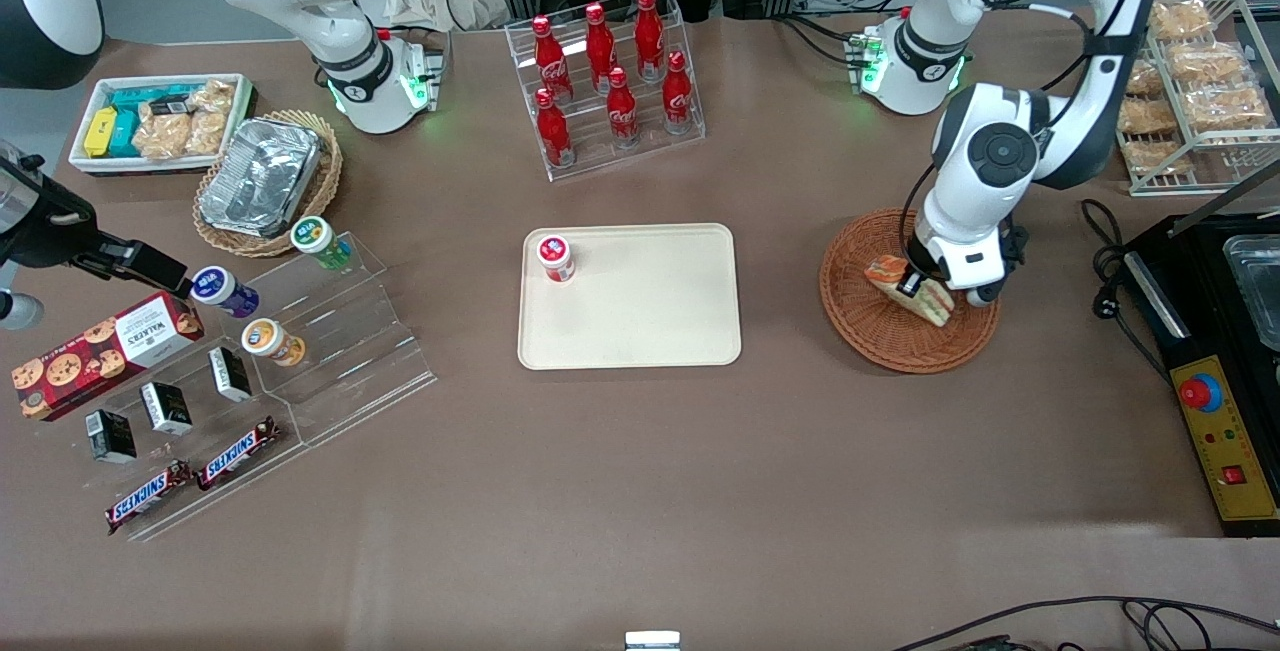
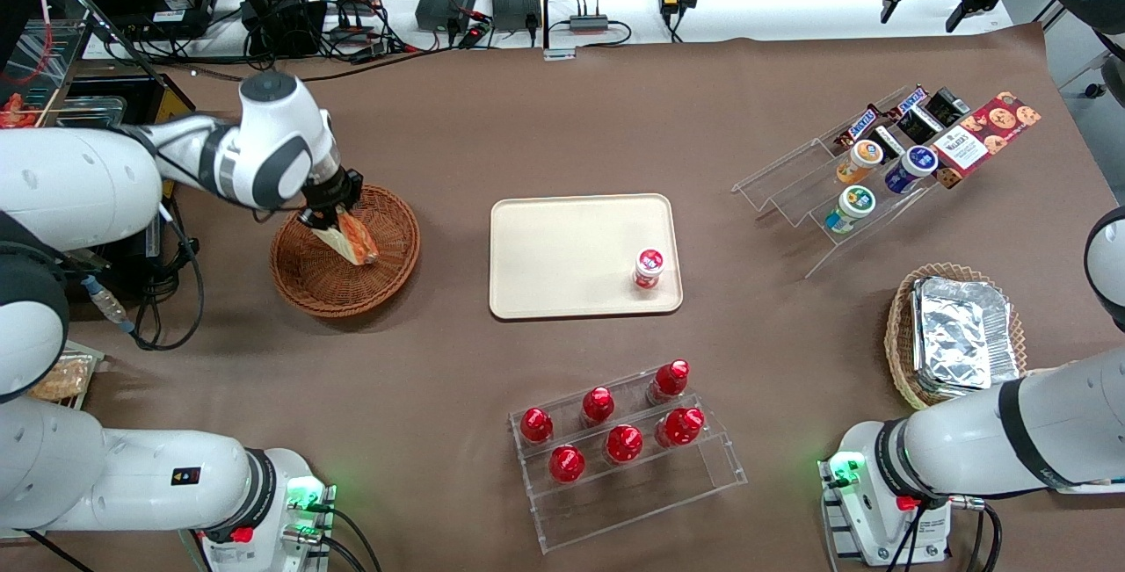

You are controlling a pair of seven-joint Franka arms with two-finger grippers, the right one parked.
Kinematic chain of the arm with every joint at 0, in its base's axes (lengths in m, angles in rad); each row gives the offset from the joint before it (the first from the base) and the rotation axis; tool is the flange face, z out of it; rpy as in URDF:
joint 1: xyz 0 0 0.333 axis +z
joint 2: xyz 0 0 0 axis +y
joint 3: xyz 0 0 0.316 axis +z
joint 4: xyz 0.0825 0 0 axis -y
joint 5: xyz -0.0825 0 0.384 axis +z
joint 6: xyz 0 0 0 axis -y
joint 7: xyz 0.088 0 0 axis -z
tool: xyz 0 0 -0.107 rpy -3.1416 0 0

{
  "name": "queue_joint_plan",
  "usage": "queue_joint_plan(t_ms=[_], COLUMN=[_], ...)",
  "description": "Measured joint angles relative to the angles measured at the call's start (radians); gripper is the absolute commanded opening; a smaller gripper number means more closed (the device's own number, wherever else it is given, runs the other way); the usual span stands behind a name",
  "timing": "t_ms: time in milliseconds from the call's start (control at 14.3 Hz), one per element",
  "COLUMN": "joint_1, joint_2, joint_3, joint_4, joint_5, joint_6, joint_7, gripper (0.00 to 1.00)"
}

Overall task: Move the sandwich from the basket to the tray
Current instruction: 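Lift the sandwich out of the basket with the left gripper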

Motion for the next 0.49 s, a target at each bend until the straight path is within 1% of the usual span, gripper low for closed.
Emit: queue_joint_plan(t_ms=[280,490], joint_1=[0.000,0.001], joint_2=[-0.017,-0.017], joint_3=[0.001,0.021], joint_4=[0.278,0.453], joint_5=[-0.004,-0.057], joint_6=[-0.352,-0.544], joint_7=[0.116,0.258], gripper=[0.00,0.00])
